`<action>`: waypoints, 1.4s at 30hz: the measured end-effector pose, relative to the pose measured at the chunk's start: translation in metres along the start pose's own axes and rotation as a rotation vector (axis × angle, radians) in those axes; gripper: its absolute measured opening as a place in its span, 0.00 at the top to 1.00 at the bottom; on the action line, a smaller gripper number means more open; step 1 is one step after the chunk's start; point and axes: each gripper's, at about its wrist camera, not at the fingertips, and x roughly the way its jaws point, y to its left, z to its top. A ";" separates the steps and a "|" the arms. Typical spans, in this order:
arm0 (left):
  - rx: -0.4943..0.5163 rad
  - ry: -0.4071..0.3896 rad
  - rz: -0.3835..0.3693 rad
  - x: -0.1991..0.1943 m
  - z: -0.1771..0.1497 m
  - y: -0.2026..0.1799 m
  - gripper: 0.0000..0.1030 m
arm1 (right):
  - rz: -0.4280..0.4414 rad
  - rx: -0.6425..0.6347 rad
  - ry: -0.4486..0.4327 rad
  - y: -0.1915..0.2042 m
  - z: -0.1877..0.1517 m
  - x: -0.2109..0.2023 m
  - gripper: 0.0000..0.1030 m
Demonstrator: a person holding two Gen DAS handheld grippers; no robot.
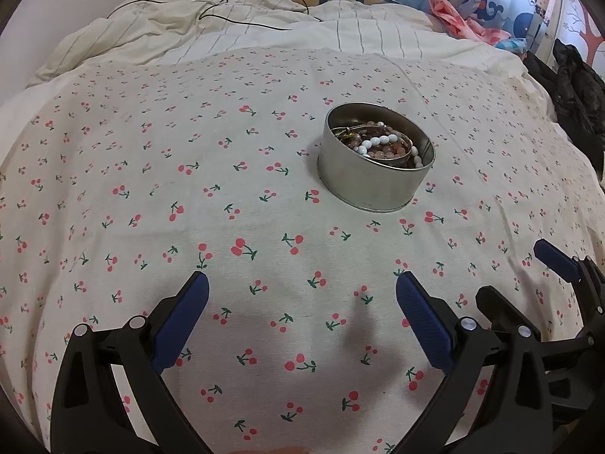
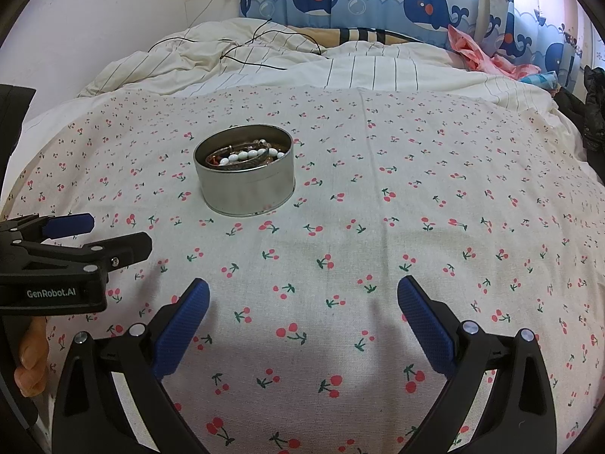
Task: Organize jewelry
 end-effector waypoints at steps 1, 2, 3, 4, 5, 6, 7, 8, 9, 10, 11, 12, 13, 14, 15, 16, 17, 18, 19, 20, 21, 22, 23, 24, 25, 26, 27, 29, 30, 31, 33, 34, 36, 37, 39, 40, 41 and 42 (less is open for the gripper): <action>0.000 0.000 0.000 0.000 0.000 0.000 0.07 | 0.000 0.000 0.000 0.000 0.000 0.000 0.07; 0.000 0.000 0.000 0.000 0.000 0.000 0.07 | 0.000 0.000 0.000 0.000 0.001 0.000 0.07; 0.000 0.000 -0.001 0.000 0.000 0.000 0.07 | 0.000 0.000 0.000 0.000 0.000 0.000 0.07; -0.001 0.000 0.000 0.000 0.000 0.000 0.07 | 0.000 0.000 0.001 0.000 0.001 0.000 0.07; -0.002 0.001 0.000 0.000 0.000 0.000 0.07 | 0.000 0.000 0.001 0.000 0.001 0.000 0.07; -0.001 0.001 0.000 0.000 0.000 -0.001 0.07 | 0.000 0.000 0.001 0.000 0.001 0.000 0.07; -0.001 0.001 0.000 0.000 0.000 -0.001 0.07 | 0.000 0.000 0.001 0.000 0.000 0.000 0.07; -0.001 0.001 0.001 -0.001 0.000 -0.001 0.07 | 0.000 0.000 0.001 0.000 0.000 0.000 0.07; -0.001 0.002 0.001 -0.001 0.000 -0.001 0.07 | 0.000 -0.001 0.002 0.000 0.000 0.000 0.07; -0.001 0.002 0.001 0.000 0.000 -0.001 0.07 | 0.000 -0.001 0.002 0.000 0.001 0.000 0.07; -0.001 0.003 0.002 0.000 -0.001 -0.001 0.07 | 0.000 -0.001 0.002 0.001 0.000 0.000 0.07; -0.001 0.004 0.002 0.000 -0.001 -0.001 0.07 | 0.000 -0.001 0.001 0.001 0.001 0.000 0.07; 0.000 0.004 0.002 0.000 -0.001 -0.001 0.07 | 0.000 -0.001 0.002 0.001 0.001 0.000 0.07; 0.000 0.003 0.003 0.000 -0.001 -0.002 0.07 | 0.000 0.000 0.002 0.001 0.001 0.000 0.07; 0.000 0.002 0.005 0.000 -0.001 -0.001 0.07 | 0.000 0.000 0.002 0.001 0.001 0.000 0.07; 0.001 0.002 0.007 0.000 -0.001 -0.001 0.07 | 0.000 0.000 0.002 0.001 0.001 0.000 0.07; 0.002 0.002 0.008 0.001 -0.001 -0.001 0.07 | 0.000 0.000 0.001 0.001 0.001 0.000 0.07; 0.003 0.002 0.008 0.001 -0.001 -0.001 0.07 | 0.000 0.000 0.001 0.001 0.001 0.000 0.07; 0.001 0.003 0.008 0.001 -0.001 -0.001 0.07 | 0.000 -0.001 0.001 0.001 0.000 0.000 0.07; 0.000 0.003 0.009 0.001 -0.001 -0.001 0.07 | 0.000 -0.001 0.002 0.001 0.000 0.000 0.07; 0.000 0.003 0.009 0.001 -0.001 -0.001 0.07 | 0.000 -0.001 0.002 0.001 0.000 0.000 0.07; 0.000 0.004 0.009 0.002 -0.001 -0.001 0.07 | 0.000 -0.001 0.002 0.001 0.000 0.000 0.07; 0.000 0.004 0.010 0.002 -0.001 -0.001 0.07 | 0.000 -0.001 0.002 0.001 0.001 0.000 0.07; 0.000 0.005 0.011 0.002 -0.001 0.000 0.07 | 0.000 -0.001 0.002 0.001 0.000 0.000 0.07; 0.001 0.005 0.011 0.002 -0.001 0.000 0.07 | -0.001 0.000 0.002 0.001 0.000 0.000 0.07; 0.001 0.006 0.012 0.002 -0.001 0.000 0.07 | 0.000 0.000 0.002 0.001 0.001 0.000 0.07; 0.001 0.006 0.012 0.002 -0.001 0.000 0.07 | 0.000 0.000 0.003 0.001 0.000 0.000 0.07; 0.001 0.007 0.012 0.002 -0.001 0.000 0.07 | -0.001 0.000 0.002 0.001 0.000 0.000 0.07; 0.000 0.007 0.012 0.002 -0.001 0.000 0.07 | 0.000 -0.001 0.003 0.001 0.001 0.000 0.07; 0.001 0.007 0.013 0.002 -0.001 0.000 0.07 | -0.001 -0.001 0.003 0.001 0.000 0.000 0.07; 0.000 0.008 0.013 0.003 -0.001 0.000 0.07 | -0.001 -0.001 0.003 0.001 0.000 0.000 0.07; 0.000 0.009 0.013 0.003 -0.002 0.000 0.07 | -0.001 -0.001 0.003 0.001 0.000 0.000 0.07; 0.001 0.009 0.014 0.003 -0.002 0.000 0.07 | -0.001 -0.001 0.003 0.001 0.000 0.000 0.07; 0.002 0.009 0.015 0.003 -0.002 0.000 0.07 | 0.000 -0.001 0.003 0.001 0.001 0.000 0.07; 0.002 0.010 0.015 0.003 -0.002 0.000 0.07 | -0.001 -0.001 0.003 0.001 0.000 0.000 0.07; 0.001 0.010 0.016 0.003 -0.002 0.000 0.07 | -0.001 -0.001 0.003 0.001 0.001 0.000 0.07; 0.002 0.010 0.018 0.003 -0.002 0.000 0.07 | 0.000 -0.001 0.003 0.001 0.001 0.000 0.07; 0.002 0.009 0.017 0.003 -0.002 0.000 0.07 | 0.000 -0.001 0.003 0.001 0.001 0.000 0.07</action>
